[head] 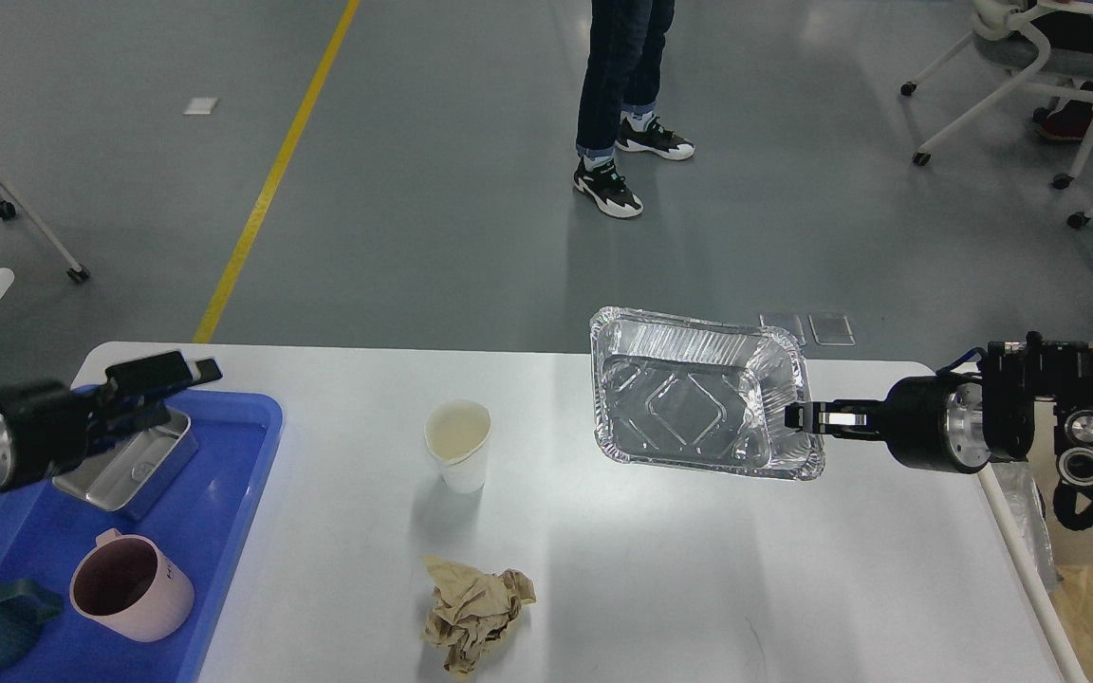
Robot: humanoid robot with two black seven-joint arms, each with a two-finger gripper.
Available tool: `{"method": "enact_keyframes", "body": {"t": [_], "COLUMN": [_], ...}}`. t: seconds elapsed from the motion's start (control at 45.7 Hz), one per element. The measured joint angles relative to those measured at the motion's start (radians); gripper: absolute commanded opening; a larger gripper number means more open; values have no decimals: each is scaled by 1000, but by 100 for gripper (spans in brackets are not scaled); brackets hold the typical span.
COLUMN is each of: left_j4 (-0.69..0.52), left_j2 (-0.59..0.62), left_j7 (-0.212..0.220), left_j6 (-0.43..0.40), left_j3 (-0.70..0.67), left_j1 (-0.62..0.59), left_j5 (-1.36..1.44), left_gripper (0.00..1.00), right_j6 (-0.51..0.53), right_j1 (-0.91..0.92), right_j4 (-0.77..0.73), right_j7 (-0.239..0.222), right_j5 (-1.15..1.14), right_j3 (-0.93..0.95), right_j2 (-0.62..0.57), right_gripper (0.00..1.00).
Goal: Tidy desktop
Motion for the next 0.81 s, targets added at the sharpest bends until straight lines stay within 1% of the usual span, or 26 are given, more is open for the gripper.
{"method": "enact_keyframes", "body": {"t": [0.066, 0.109, 0.219, 0.285, 0.372, 0.394, 0.416, 0.482, 0.503, 0.547, 0.613, 0.7, 0.81], "left_j4": [-69, -117, -207, -251, -273, -274, -273, -265, -259, -254, -248, -236, -210], "left_j2": [87, 159, 319, 414, 530, 575, 590, 618, 621, 618, 595, 535, 447], "left_j7": [0, 0, 3, 24, 64, 76, 79, 87, 94, 101, 123, 177, 240], "left_j6": [-18, -44, -134, -189, -276, -341, -368, -460, -511, -538, -551, -556, -559], "left_j3": [11, 12, 11, 7, -20, -43, -53, -87, -113, -127, -138, -144, -145], "left_j1": [-1, -2, -6, -11, -43, -71, -83, -132, -175, -211, -252, -289, -305], "left_j5": [30, 55, 106, 118, 122, 122, 123, 123, 123, 124, 125, 128, 140], "left_gripper": [97, 97, 97, 97, 97, 97, 97, 97, 97, 97, 97, 97, 97], "right_j6": [0, 0, 0, 0, -1, -1, -1, -2, -2, -2, -2, -2, -2], "right_j1": [0, -1, -3, -3, -3, -4, -3, -3, -3, -4, -10, -19, -23], "right_j4": [0, 0, 0, 0, 0, 0, 0, -1, -1, -1, 4, 17, 22], "right_j7": [1, 1, 1, 2, 5, 7, 7, 10, 10, 11, 11, 12, 13], "right_j5": [1, 4, 20, 28, 31, 32, 32, 32, 32, 32, 32, 33, 33], "right_j3": [8, 14, 20, 24, 34, 39, 40, 43, 43, 43, 44, 49, 56], "right_j2": [-2, -3, -6, -7, -9, -11, -12, -14, -14, -14, -15, -23, -33], "right_gripper": [0, 0, 0, 0, 0, 0, 0, 0, 0, 0, 0, 0, 0]}}
